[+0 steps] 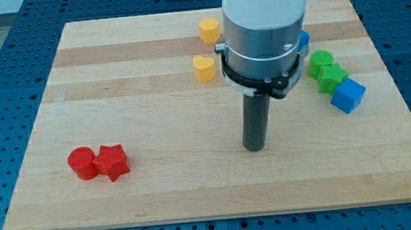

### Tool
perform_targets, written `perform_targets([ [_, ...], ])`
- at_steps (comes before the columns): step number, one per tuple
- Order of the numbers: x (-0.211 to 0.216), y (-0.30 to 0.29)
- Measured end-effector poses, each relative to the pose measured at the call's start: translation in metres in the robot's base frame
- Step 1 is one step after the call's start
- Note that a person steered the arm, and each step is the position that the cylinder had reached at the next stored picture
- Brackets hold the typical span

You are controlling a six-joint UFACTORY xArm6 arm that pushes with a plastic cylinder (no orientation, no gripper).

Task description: Slide the red circle towards the top left

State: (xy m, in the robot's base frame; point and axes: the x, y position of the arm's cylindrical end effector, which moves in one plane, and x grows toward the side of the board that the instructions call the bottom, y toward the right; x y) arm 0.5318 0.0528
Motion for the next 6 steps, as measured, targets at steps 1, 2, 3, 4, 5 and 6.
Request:
perform_targets([
  [1, 0.007, 0.0],
  [2, 0.017, 0.0],
  [3, 0.025, -0.002],
  [4, 0.051, 0.048],
  [5, 0.067, 0.138],
  [6, 0.05, 0.197],
])
